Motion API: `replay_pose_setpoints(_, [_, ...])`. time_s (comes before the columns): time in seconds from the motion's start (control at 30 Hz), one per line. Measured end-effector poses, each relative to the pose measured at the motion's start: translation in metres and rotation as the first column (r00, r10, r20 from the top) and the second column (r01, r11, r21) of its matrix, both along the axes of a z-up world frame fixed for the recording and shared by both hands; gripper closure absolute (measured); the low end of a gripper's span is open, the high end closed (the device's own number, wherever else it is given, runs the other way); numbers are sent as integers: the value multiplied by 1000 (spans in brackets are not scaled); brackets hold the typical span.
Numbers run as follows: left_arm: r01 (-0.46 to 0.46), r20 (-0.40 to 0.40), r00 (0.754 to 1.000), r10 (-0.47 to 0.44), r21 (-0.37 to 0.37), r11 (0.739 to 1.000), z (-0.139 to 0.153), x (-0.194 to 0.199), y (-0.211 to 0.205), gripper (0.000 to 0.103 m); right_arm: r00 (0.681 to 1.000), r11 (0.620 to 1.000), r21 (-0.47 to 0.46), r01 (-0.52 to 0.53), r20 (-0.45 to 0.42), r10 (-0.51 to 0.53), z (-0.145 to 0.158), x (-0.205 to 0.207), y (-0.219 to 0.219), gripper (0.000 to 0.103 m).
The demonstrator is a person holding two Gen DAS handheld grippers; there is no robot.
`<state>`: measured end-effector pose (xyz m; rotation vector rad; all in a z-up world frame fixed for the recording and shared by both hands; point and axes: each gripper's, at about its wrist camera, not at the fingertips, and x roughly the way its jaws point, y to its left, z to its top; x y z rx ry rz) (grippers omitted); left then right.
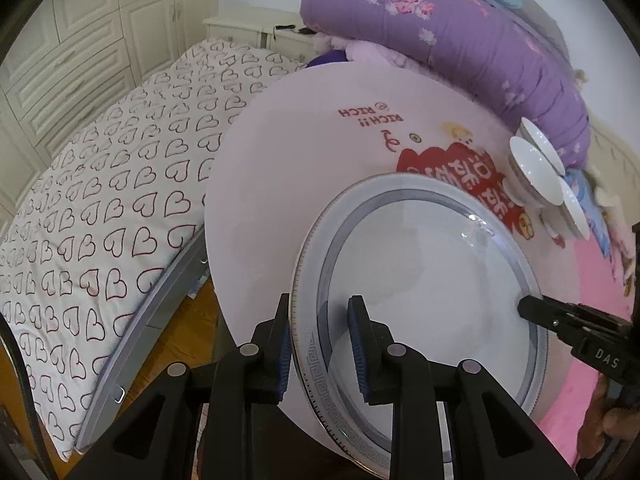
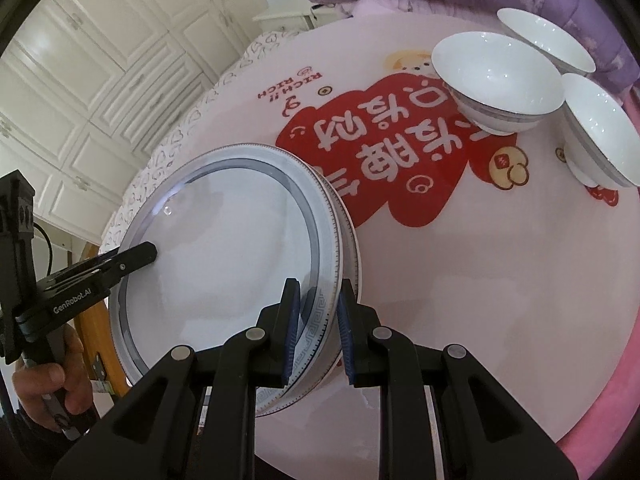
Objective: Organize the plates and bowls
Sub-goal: 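Lower the held grey-rimmed plate onto the plate stack with both grippers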
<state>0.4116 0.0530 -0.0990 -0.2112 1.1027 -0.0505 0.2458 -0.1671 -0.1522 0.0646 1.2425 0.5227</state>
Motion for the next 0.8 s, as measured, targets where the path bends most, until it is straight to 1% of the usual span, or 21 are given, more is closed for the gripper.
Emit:
replay_pose_setpoints(0.2, [-2,13,1000,2,15,1000,-10,-12,-1,79,1000,1000,-20,-10,8,10,-1,-1,3,84])
replay_pose_setpoints(0.37, [4,4,1000,-4,20,1000,-21,-12,-4,77,1000,999,-42,-17,18,18,-1,-2,6,84])
replay_pose_setpoints(0.43, [8,18,1000,-9,40,999,-21,-13,-7,77,999,998,-58,-22,25,24,0,-3,8,84])
replay_pose_setpoints(0.5, [11,23,1000,-12,43,999,-24,-12,-9,77,999,997,-70,-26,28,28,1,-4,9,82])
replay_pose_setpoints(0.6, [19,29,999,-21,49,999,-26,-13,-11,77,999,995,-94,-27,40,31,2,-4,9,81])
replay_pose_setpoints(0.7, [28,39,999,-31,75,997,-26,-14,-14,77,999,995,-93,-31,39,35,3,-4,10,78])
replay_pose_setpoints(0.8, [29,42,999,-32,68,997,-28,-14,-13,78,998,994,-101,-39,54,44,3,-4,11,77])
